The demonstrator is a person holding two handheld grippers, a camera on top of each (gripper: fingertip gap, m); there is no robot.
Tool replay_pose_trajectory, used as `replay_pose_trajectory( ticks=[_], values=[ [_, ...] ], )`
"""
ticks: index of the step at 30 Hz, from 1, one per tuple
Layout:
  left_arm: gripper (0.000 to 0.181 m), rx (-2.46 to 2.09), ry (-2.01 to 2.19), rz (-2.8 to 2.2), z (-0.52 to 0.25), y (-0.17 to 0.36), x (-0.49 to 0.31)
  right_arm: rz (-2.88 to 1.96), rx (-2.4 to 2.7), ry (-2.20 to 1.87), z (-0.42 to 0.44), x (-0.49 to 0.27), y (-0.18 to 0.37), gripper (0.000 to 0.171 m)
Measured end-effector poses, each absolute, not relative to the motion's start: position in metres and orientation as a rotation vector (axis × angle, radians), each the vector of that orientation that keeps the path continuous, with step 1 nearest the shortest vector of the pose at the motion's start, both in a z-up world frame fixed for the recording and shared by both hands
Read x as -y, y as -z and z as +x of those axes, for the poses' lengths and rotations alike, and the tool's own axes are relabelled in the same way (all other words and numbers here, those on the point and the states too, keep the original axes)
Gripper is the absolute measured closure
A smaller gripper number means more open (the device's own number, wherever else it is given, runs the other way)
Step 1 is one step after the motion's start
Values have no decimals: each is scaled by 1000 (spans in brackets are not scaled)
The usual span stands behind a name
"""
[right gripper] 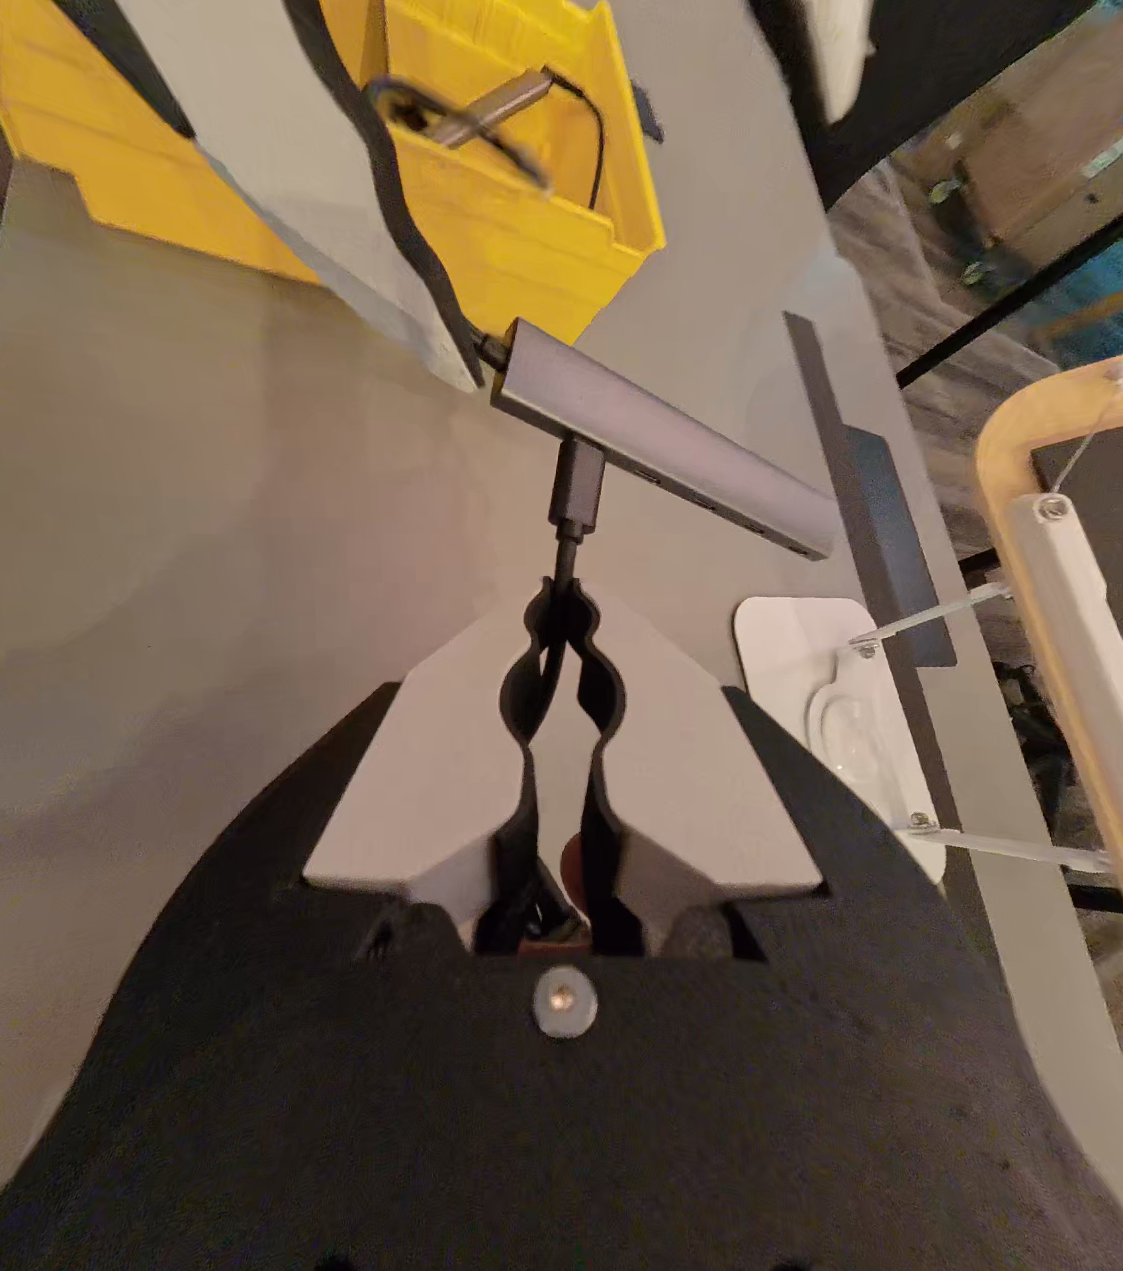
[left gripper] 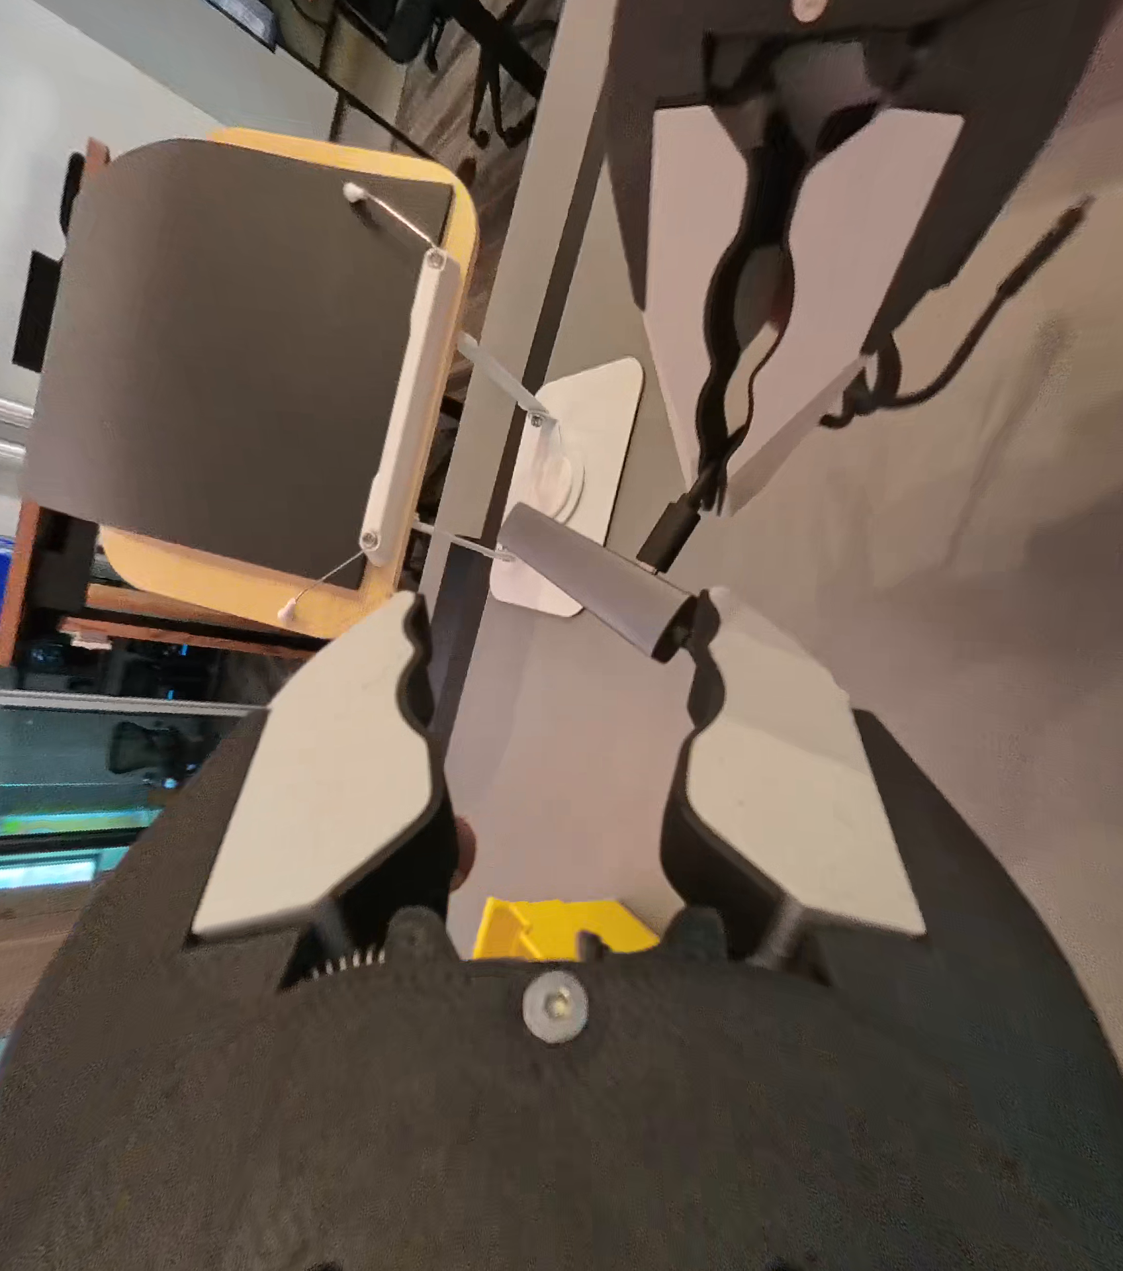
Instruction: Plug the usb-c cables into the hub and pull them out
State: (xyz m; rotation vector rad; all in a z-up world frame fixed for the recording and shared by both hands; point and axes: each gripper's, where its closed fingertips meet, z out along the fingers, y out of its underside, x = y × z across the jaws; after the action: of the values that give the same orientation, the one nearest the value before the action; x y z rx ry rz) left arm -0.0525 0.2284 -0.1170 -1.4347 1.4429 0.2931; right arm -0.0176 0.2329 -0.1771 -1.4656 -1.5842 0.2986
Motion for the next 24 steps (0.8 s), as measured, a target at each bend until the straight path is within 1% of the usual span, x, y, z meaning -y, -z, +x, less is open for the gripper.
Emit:
replay_pose_trajectory(
  ticks=[4,8,11,13,15,17,20,23,24],
  values=[
    [91,-1594,-252,-1501,-51,136,-224,-1444,1648,-287,-14,-231,183,171],
    [87,-1618,-96,-1523,-55,133,-215,-1419,1646,-348,-9,-225,183,171],
    [91,-1566,47,-1504,-56,119,-209,-1385,1651,-404,-8,-219,179,171],
    [94,-1598,67,-1480,-54,122,-206,-1376,1669,-410,-7,-217,178,171],
    [94,-1664,-45,-1448,-54,134,-209,-1366,1694,-385,-5,-217,177,171],
    [100,-1694,-97,-1401,-48,140,-208,-1354,1704,-405,-6,-214,175,171],
    [114,-1743,-190,-1291,-37,148,-208,-1338,1721,-434,-7,-208,173,171],
    [119,-1785,-277,-1217,-31,158,-210,-1337,1752,-457,-7,-203,176,171],
    [118,-1791,-310,-1195,-30,161,-211,-1337,1759,-478,-7,-201,176,171]
  ],
)
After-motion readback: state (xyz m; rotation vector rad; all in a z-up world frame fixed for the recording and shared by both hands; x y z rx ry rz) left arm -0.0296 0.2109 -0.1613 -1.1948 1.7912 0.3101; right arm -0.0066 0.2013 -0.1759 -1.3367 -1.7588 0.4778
